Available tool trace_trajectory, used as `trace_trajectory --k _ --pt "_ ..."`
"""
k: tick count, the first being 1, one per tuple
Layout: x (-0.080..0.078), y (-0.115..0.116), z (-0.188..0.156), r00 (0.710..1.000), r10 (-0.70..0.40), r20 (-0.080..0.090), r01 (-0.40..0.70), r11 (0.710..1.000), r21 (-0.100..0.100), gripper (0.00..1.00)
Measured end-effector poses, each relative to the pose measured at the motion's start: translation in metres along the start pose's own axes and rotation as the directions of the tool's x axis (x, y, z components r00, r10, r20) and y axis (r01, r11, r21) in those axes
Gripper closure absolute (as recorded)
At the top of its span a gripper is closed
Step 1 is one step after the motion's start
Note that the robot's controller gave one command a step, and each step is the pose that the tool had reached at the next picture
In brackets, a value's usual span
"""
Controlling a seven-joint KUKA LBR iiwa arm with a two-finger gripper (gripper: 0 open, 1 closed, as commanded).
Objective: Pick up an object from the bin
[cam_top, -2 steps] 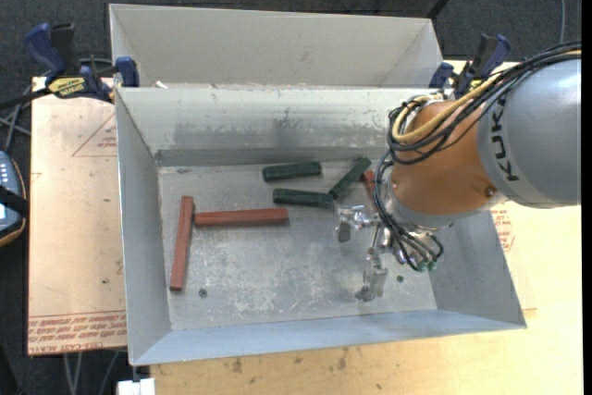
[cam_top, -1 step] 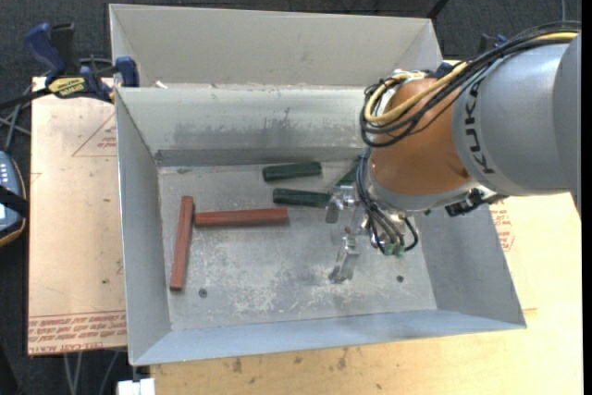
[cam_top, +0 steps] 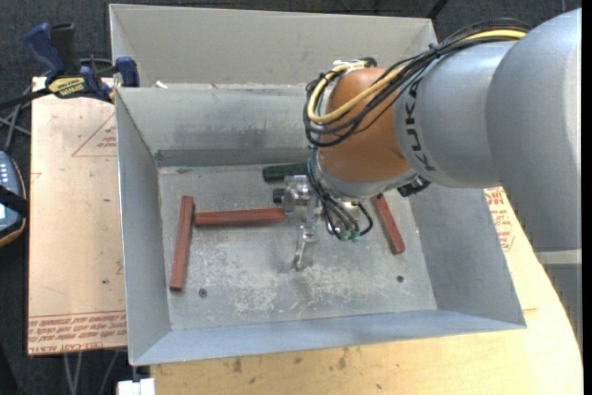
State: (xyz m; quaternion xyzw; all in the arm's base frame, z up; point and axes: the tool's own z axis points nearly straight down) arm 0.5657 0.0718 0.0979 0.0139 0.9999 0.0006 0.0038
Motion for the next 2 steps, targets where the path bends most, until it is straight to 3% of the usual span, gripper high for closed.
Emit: trace_trajectory --k 1,2 --pt "-0.054 0.002 0.017 0.993 -0.120 -0.004 0.120 0.993 -0.005 0.00" --pt "-0.008 0.073 0.028 0.944 -0.329 -0.005 0.329 0.944 -0.004 1.00"
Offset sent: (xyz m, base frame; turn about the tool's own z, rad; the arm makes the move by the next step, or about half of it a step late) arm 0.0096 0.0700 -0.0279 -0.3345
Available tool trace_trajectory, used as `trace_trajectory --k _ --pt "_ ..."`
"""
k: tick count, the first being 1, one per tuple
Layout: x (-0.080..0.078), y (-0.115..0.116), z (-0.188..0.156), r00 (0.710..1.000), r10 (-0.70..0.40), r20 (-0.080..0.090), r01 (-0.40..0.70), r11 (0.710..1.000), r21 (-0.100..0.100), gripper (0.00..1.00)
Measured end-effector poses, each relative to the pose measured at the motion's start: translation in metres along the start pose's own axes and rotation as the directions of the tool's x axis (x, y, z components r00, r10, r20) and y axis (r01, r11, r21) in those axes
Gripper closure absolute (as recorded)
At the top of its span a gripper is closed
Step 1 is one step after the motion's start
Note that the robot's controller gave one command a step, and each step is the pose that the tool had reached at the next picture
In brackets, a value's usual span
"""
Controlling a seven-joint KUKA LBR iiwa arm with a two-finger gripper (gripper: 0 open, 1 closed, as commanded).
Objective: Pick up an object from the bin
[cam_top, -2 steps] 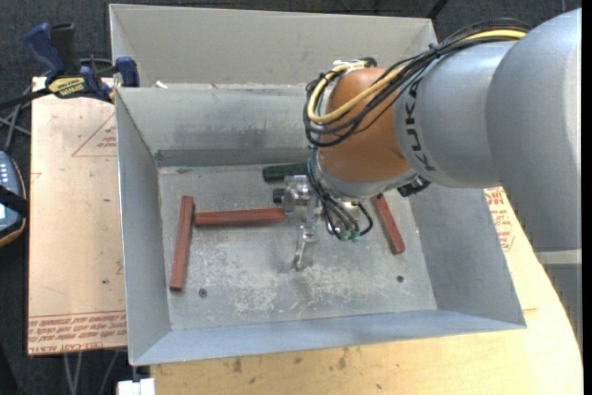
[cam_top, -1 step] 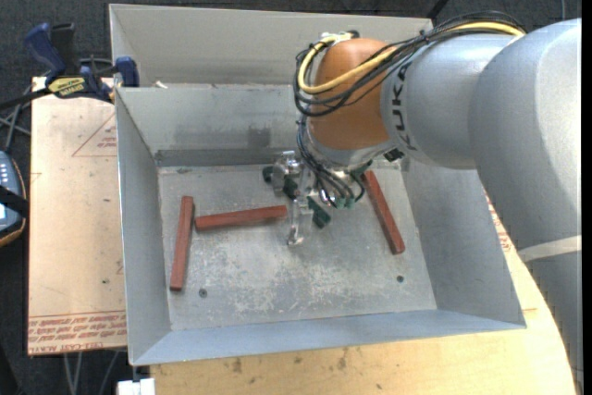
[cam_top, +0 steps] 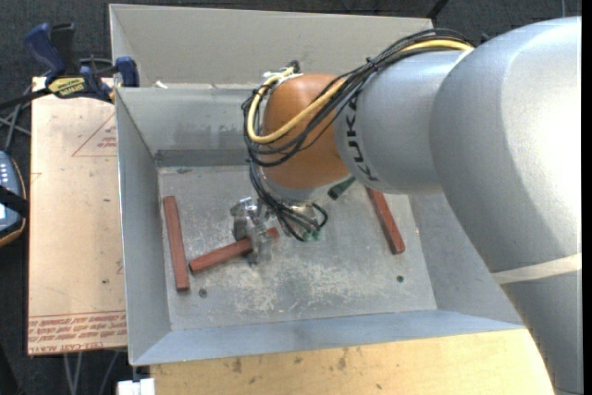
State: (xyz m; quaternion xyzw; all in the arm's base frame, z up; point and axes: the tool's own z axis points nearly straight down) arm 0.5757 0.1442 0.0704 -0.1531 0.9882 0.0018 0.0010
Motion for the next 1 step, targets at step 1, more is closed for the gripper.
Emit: trace_trajectory --k 1 --pt "0.0000 -0.0001 0.0000 1.000 0.000 0.000 0.000 1.000 0.000 1.00"
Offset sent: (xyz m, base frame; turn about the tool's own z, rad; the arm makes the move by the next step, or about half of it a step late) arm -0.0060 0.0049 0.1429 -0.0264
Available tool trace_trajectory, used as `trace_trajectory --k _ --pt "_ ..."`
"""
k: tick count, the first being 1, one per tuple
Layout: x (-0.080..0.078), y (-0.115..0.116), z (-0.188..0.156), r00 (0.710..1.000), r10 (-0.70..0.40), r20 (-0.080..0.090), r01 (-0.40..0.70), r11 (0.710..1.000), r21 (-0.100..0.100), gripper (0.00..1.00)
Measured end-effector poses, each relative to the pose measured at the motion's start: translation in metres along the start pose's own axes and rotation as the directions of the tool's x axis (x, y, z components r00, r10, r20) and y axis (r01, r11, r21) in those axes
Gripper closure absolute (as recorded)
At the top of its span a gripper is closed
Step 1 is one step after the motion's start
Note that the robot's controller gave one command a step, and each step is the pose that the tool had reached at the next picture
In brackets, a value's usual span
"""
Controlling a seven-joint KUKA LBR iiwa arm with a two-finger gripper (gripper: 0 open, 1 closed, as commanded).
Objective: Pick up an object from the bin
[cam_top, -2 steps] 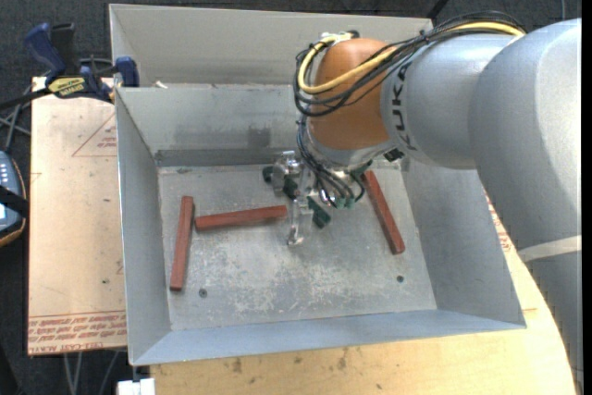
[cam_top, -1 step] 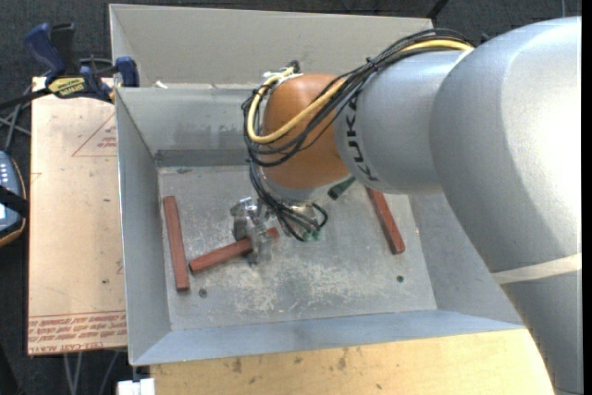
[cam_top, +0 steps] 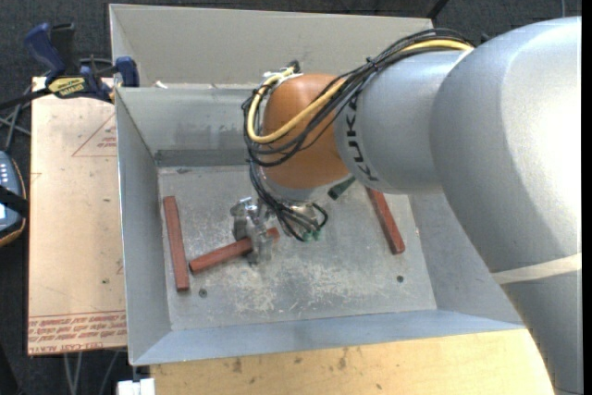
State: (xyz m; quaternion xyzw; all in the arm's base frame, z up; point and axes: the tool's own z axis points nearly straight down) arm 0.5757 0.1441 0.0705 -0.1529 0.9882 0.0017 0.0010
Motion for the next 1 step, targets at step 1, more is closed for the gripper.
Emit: trace_trajectory --k 1 --pt "0.0029 0.0072 -0.1430 1.000 -0.025 0.001 0.025 1.000 0.002 1.00"
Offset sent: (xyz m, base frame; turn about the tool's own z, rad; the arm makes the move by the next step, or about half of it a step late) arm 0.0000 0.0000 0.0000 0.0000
